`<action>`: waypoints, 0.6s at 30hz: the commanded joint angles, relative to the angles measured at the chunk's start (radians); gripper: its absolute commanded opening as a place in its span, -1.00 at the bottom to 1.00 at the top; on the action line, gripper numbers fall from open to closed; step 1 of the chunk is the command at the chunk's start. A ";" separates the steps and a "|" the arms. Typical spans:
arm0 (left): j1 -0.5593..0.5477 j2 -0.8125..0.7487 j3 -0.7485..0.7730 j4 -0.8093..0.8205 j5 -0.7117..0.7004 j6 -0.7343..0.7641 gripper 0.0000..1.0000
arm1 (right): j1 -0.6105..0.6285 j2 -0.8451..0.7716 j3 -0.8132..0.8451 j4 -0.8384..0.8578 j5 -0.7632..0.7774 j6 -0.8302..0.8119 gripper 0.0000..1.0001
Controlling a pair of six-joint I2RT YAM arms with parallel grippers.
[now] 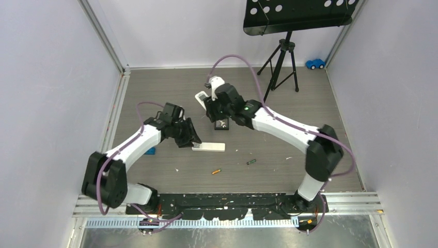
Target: Load the batteries into the remote control
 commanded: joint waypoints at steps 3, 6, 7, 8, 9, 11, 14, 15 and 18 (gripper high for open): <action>-0.091 0.159 0.003 0.164 -0.010 -0.185 -0.18 | 0.006 -0.262 -0.140 0.058 0.053 0.138 -0.40; -0.143 0.231 0.039 0.145 -0.058 -0.224 -0.28 | 0.006 -0.356 -0.180 0.021 0.072 0.178 -0.39; -0.156 0.247 0.051 0.132 -0.078 -0.233 -0.31 | 0.006 -0.381 -0.190 0.007 0.080 0.188 -0.39; -0.167 0.265 0.061 0.121 -0.093 -0.241 -0.33 | 0.006 -0.408 -0.204 -0.002 0.084 0.197 -0.39; -0.177 0.282 0.072 0.113 -0.101 -0.249 -0.37 | 0.006 -0.435 -0.217 -0.011 0.088 0.206 -0.39; -0.196 0.323 0.097 0.093 -0.116 -0.259 -0.43 | 0.006 -0.486 -0.251 -0.019 0.096 0.221 -0.38; -0.227 0.384 0.141 0.063 -0.135 -0.273 -0.53 | 0.006 -0.559 -0.292 -0.021 0.111 0.230 -0.37; -0.232 0.400 0.153 0.057 -0.147 -0.276 -0.55 | 0.006 -0.577 -0.300 -0.023 0.117 0.230 -0.37; -0.235 0.416 0.195 0.028 -0.203 -0.284 -0.56 | 0.006 -0.622 -0.322 -0.041 0.129 0.235 -0.37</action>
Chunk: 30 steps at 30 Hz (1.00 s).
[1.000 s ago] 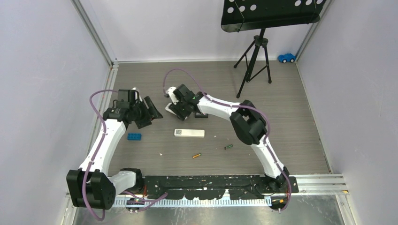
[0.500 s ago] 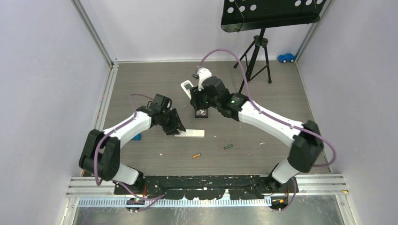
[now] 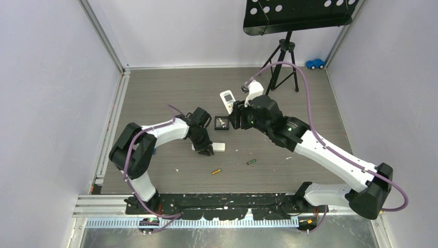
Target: Load the batteries into the remote control
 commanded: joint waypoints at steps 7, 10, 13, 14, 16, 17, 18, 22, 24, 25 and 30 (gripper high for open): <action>0.015 0.164 0.255 -0.090 -0.188 0.018 -0.54 | 0.004 -0.171 -0.059 -0.017 0.049 0.052 -0.36; 0.030 0.228 0.329 -0.127 -0.204 0.054 -0.55 | 0.005 -0.211 -0.080 -0.032 0.058 0.063 -0.34; 0.045 0.259 0.366 -0.136 -0.227 0.076 -0.57 | 0.004 -0.244 -0.098 -0.051 0.061 0.076 -0.34; 0.048 0.265 0.374 -0.129 -0.238 0.082 -0.57 | 0.004 -0.255 -0.104 -0.056 0.061 0.081 -0.34; 0.054 0.282 0.396 -0.135 -0.236 0.100 -0.59 | 0.005 -0.266 -0.115 -0.060 0.058 0.088 -0.33; 0.054 0.288 0.408 -0.150 -0.229 0.114 -0.60 | 0.004 -0.268 -0.117 -0.064 0.056 0.091 -0.33; 0.054 0.285 0.409 -0.160 -0.223 0.126 -0.62 | 0.004 -0.267 -0.118 -0.069 0.050 0.096 -0.33; 0.054 0.175 0.298 -0.116 -0.217 0.135 -0.67 | 0.004 -0.261 -0.124 -0.090 -0.027 0.126 -0.31; 0.054 0.109 0.251 -0.114 -0.217 0.148 -0.68 | 0.004 -0.248 -0.126 -0.091 -0.093 0.150 -0.31; 0.054 0.076 0.236 -0.124 -0.218 0.158 -0.66 | 0.004 -0.237 -0.128 -0.089 -0.124 0.162 -0.31; 0.073 -0.098 0.184 -0.133 -0.191 0.231 -0.40 | 0.003 -0.205 -0.159 -0.021 -0.263 0.236 -0.31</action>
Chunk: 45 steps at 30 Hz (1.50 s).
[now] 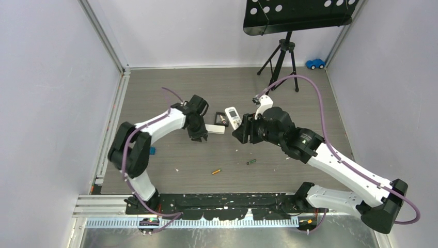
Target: Load the batteries into the remote control
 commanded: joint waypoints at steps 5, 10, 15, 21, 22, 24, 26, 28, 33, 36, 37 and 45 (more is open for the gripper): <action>0.152 -0.400 -0.112 0.211 0.293 0.117 0.20 | -0.005 0.032 -0.032 0.190 -0.270 0.155 -0.31; 0.248 -0.542 -0.090 0.294 0.553 0.103 0.67 | -0.028 0.039 -0.025 0.291 -0.386 0.271 -0.31; 0.250 -0.631 -0.051 0.349 0.702 -0.002 0.73 | -0.032 0.028 -0.047 0.465 -0.473 0.454 -0.31; 0.252 -0.721 -0.101 0.591 0.761 -0.275 0.75 | -0.033 0.015 -0.052 0.595 -0.487 0.547 -0.31; 0.252 -0.724 -0.105 0.627 0.769 -0.314 0.75 | -0.032 0.016 -0.052 0.614 -0.489 0.553 -0.31; 0.252 -0.729 -0.119 0.708 0.771 -0.391 0.75 | -0.033 0.022 -0.053 0.636 -0.489 0.563 -0.31; 0.252 -0.726 -0.137 0.788 0.774 -0.465 0.76 | -0.032 0.029 -0.059 0.666 -0.488 0.575 -0.31; 0.251 -0.717 -0.150 0.855 0.788 -0.514 0.77 | -0.032 0.042 -0.063 0.699 -0.491 0.594 -0.31; 0.250 -0.709 -0.159 0.855 0.841 -0.484 0.77 | -0.033 0.100 -0.053 0.819 -0.556 0.672 -0.31; 0.250 -0.710 -0.165 0.869 0.895 -0.484 0.77 | -0.032 0.141 -0.034 0.860 -0.583 0.707 -0.31; 0.250 -0.710 -0.164 0.874 0.905 -0.485 0.75 | -0.032 0.152 -0.027 0.866 -0.592 0.716 -0.31; 0.250 -0.723 -0.170 0.783 0.930 -0.435 0.19 | -0.032 0.214 0.011 0.880 -0.611 0.731 -0.31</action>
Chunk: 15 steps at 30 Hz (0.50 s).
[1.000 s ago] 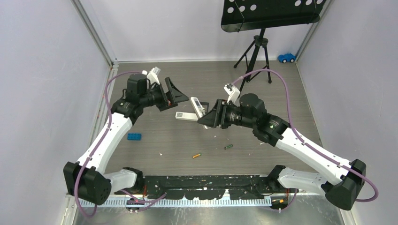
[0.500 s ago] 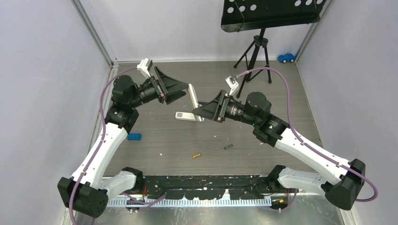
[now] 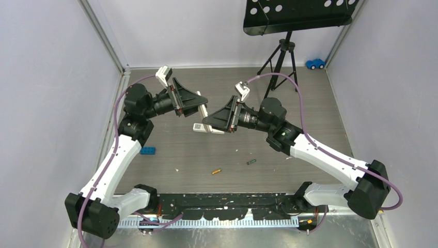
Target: Load the batteries into the remote control
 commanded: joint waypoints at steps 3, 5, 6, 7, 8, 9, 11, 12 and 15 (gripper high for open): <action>-0.005 -0.007 -0.003 -0.080 0.052 0.101 -0.11 | -0.002 0.045 0.089 0.056 -0.050 0.013 -0.32; -0.005 0.003 -0.007 -0.101 0.049 0.125 -0.35 | -0.002 0.057 0.098 0.047 -0.062 0.010 -0.32; -0.005 0.006 -0.009 -0.106 0.047 0.129 -0.52 | -0.002 0.062 0.104 0.037 -0.067 0.004 -0.30; -0.005 0.010 -0.011 -0.111 0.037 0.136 -0.66 | -0.003 0.061 0.108 0.018 -0.067 -0.011 -0.24; -0.005 0.010 -0.009 -0.147 0.022 0.149 -0.80 | -0.004 0.055 0.108 -0.008 -0.055 -0.037 -0.06; -0.005 0.012 -0.003 -0.179 0.001 0.163 -0.93 | -0.004 0.039 0.104 -0.056 -0.031 -0.081 0.26; -0.005 0.014 0.015 -0.287 -0.055 0.203 -1.00 | -0.002 0.002 0.080 -0.073 0.007 -0.199 0.52; -0.005 0.016 0.024 -0.341 -0.088 0.225 -1.00 | -0.002 -0.014 0.075 -0.103 0.042 -0.260 0.58; -0.005 0.028 0.051 -0.496 -0.209 0.288 -1.00 | 0.002 -0.019 0.108 -0.246 0.148 -0.469 0.63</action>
